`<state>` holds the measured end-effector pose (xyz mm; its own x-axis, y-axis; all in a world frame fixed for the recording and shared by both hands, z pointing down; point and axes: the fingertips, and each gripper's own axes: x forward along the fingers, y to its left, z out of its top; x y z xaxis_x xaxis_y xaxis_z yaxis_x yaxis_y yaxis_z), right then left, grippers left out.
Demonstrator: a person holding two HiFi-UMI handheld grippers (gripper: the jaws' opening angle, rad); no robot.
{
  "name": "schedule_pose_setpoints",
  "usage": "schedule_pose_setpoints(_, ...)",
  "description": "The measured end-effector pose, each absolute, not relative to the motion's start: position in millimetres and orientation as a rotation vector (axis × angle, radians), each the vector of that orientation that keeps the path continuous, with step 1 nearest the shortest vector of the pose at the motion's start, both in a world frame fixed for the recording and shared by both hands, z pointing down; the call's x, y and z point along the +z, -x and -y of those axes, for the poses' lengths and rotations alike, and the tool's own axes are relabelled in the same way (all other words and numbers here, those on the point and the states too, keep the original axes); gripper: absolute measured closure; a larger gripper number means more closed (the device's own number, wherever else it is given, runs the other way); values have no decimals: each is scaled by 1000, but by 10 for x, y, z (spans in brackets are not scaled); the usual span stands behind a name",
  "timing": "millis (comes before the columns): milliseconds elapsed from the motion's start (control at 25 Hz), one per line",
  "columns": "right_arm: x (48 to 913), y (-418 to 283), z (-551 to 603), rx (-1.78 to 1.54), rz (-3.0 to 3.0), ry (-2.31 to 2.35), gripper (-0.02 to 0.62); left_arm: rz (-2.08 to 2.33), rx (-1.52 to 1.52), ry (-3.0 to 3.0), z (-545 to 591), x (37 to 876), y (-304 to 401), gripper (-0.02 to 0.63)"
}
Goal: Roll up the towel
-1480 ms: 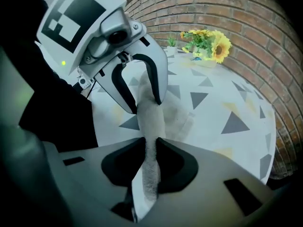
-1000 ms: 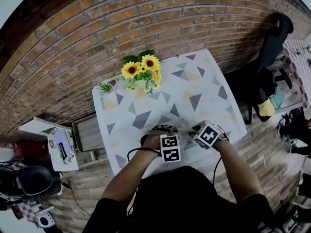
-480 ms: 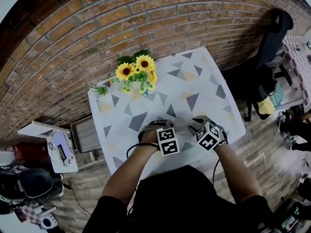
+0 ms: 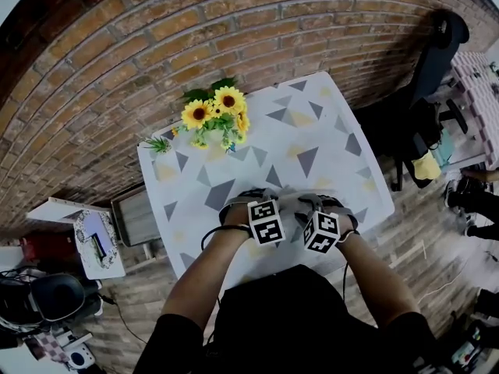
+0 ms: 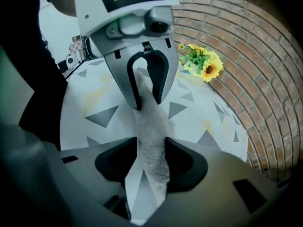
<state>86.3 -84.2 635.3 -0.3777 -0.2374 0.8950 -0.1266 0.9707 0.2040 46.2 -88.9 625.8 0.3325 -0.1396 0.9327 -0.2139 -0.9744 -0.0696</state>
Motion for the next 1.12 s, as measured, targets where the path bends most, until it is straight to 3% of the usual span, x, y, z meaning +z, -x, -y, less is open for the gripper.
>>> schedule_pose_setpoints(240,6411,-836,1034,-52,1941,-277,391,404,1734,-2614,939,6064,-540,416)
schedule_pose_setpoints(520,6381,-804,1252,323,1999,-330,396,392,1794,-2593,1034,6267,-496,416)
schedule_pose_setpoints(920,5936,-764,1264,111,2090,-515,388,474,1698,-2584,1267,6250,-399,416)
schedule_pose_setpoints(1120,5548,-839,1091,266,2181,-710,446,641,1469,-2649,1211,5886,-271,417)
